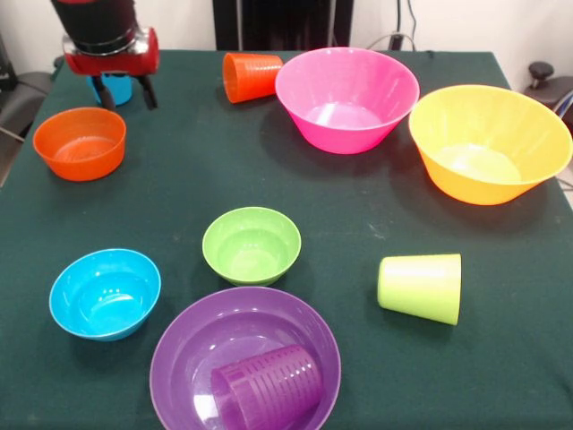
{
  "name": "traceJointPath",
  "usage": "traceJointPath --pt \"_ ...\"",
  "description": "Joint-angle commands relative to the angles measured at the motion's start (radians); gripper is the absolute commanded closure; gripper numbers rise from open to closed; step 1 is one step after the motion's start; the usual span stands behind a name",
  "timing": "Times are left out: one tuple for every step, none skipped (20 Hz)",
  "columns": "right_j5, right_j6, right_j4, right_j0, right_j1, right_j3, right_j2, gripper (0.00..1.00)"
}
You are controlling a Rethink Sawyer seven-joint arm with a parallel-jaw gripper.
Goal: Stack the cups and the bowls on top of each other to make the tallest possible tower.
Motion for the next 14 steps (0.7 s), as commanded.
traceJointPath --pt "-0.108 -0.075 -0.081 0.048 0.093 0.003 0.073 0.00" --pt "-0.116 -0.079 -0.084 0.047 0.100 -0.001 0.072 0.00" --pt "-0.118 -0.082 -0.085 0.048 0.109 -0.010 0.072 0.00" --pt "-0.123 -0.086 -0.087 0.047 0.116 -0.017 0.073 0.00" --pt "-0.124 -0.091 -0.089 0.046 0.122 -0.024 0.073 0.00" --pt "-0.127 -0.097 -0.090 0.044 0.122 -0.027 0.073 0.00" --pt "-0.130 -0.101 -0.092 0.043 0.126 -0.031 0.073 0.00" --pt "-0.130 -0.105 -0.092 0.040 0.126 -0.032 0.074 0.00" --pt "-0.130 -0.107 -0.092 0.040 0.128 -0.034 0.074 0.00" --pt "-0.133 -0.106 -0.091 0.040 0.127 -0.033 0.073 0.00" --pt "-0.133 -0.108 -0.091 0.040 0.128 -0.035 0.073 0.00" --pt "-0.133 -0.109 -0.091 0.040 0.130 -0.037 0.073 0.00" --pt "-0.133 -0.112 -0.091 0.038 0.129 -0.038 0.073 0.00" --pt "-0.131 -0.114 -0.091 0.038 0.127 -0.040 0.073 0.00"
